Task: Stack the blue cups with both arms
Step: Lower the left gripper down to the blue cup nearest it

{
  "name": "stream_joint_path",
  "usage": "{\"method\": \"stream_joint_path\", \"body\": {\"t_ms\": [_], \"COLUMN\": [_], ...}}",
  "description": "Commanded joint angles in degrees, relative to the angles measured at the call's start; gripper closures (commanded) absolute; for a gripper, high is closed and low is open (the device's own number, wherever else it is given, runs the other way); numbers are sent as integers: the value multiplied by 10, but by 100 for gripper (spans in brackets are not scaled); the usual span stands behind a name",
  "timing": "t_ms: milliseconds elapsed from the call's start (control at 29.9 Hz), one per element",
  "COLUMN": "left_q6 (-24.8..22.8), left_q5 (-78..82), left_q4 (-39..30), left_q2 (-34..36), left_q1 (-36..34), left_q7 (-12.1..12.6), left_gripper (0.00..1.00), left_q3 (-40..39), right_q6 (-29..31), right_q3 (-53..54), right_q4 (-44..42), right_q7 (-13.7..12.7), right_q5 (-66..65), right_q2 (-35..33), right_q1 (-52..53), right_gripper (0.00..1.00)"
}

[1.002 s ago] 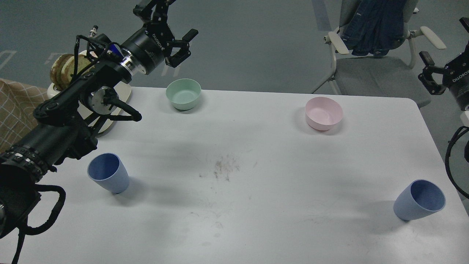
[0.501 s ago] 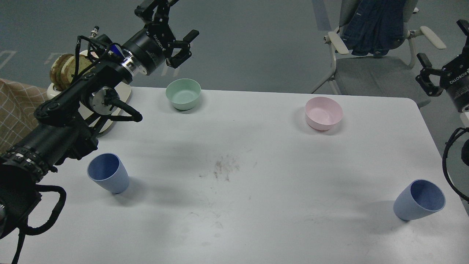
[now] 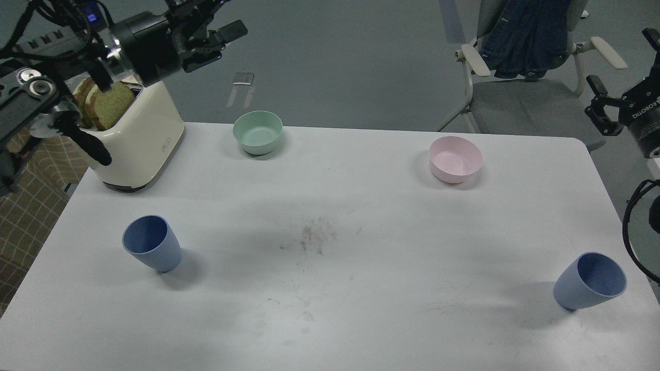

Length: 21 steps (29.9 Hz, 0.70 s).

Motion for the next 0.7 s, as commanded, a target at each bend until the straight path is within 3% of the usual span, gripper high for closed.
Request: {"method": "stream_joint_path", "body": {"t_ms": [0,167,267,668], "left_q6": [0,0,0,0], "left_q5": [77,123,160,416], "left_q4": [-89,-169,-188,-193], "left_q2": [106,229,264,279], "left_q1": [21,74,100,109], "left_q7": [-3,-16,-18,-48], "left_gripper": [13,12,12,11], "left_q3": [0,2,13,157], "right_q6": [0,0,0,0], "right_q3": [0,-1,-1,-1], "right_q4": [1,-1,-2,0], "right_q7": [0,0,0,0], "right_q5": [0,0,-1,0], "right_q2": [1,8,14,18], "right_q1": [1,0,-1,-3], "right_gripper": [0,0,0,0]}}
